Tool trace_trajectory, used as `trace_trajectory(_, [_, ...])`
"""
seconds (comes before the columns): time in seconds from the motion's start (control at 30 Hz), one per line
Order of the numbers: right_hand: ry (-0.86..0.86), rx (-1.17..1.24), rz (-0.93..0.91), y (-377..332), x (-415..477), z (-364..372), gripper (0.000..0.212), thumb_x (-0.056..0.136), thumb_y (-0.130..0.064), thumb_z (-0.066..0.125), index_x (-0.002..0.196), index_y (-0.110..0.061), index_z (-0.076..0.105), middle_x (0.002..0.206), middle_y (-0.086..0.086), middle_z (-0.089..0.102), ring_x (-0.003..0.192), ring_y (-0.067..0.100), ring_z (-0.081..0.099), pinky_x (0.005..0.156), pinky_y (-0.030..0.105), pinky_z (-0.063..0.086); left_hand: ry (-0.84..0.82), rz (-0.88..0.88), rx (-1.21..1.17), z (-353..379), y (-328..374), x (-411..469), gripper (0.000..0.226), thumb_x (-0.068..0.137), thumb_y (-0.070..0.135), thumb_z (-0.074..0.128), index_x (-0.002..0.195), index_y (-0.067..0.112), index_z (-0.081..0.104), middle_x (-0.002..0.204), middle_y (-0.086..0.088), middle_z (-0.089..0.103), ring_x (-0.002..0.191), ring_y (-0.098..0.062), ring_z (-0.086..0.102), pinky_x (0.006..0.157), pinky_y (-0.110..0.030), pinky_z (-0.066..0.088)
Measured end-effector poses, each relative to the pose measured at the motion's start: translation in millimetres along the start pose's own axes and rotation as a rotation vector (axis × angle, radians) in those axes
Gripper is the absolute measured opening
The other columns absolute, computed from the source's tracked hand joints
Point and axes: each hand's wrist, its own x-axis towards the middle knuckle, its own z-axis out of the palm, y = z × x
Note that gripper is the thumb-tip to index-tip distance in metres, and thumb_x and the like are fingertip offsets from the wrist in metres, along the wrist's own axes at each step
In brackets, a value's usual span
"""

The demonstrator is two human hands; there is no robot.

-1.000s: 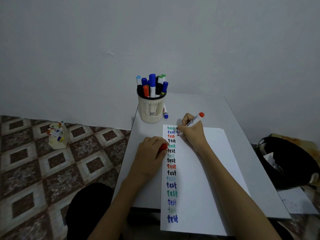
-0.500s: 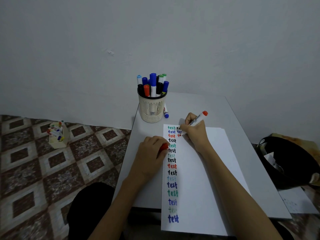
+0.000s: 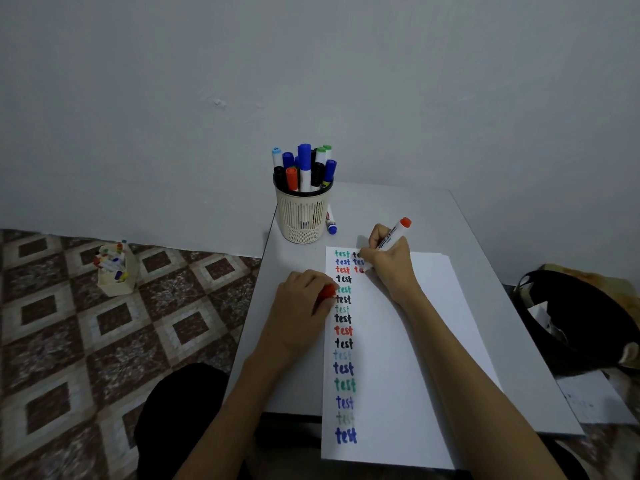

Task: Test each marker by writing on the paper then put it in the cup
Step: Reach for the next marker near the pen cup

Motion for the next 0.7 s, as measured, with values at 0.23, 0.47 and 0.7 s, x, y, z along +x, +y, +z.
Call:
trace_trajectory(0.23, [0.045, -0.025, -0.005, 2.4, 1.7, -0.8, 0.034, 0.082, 0.013, 0.059, 0.067, -0.009, 0.037, 0.061, 0.001, 0.053, 0.062, 0.013, 0.067, 0.058, 0.027, 0.054, -0.004, -0.004, 0.001, 0.1, -0.3, 0.0, 0.024, 0.086, 0.03, 0.052, 0.105, 0.017, 0.06, 0.107, 0.001, 0.06, 0.095, -0.016, 0.049, 0.082, -0.036, 0.045])
trace_trajectory(0.47, [0.061, 0.005, 0.008, 2.0, 1.1, -2.3, 0.034, 0.082, 0.013, 0.059, 0.067, -0.008, 0.038, 0.061, 0.003, 0.053, 0.062, 0.014, 0.067, 0.06, 0.029, 0.057, -0.005, -0.006, 0.003, -0.5, -0.1, 0.0, 0.025, 0.086, 0.03, 0.052, 0.105, 0.017, 0.06, 0.107, 0.001, 0.06, 0.096, -0.016, 0.049, 0.083, -0.036, 0.045])
trace_trajectory(0.7, [0.131, -0.063, -0.034, 4.4, 1.2, 0.4, 0.033, 0.084, 0.013, 0.054, 0.067, -0.009, 0.036, 0.062, 0.008, 0.047, 0.055, 0.01, 0.06, 0.053, 0.023, 0.053, -0.01, -0.007, 0.004, -1.5, 1.2, 0.5, 0.024, 0.085, 0.029, 0.052, 0.105, 0.017, 0.061, 0.107, 0.002, 0.06, 0.095, -0.016, 0.049, 0.083, -0.034, 0.043])
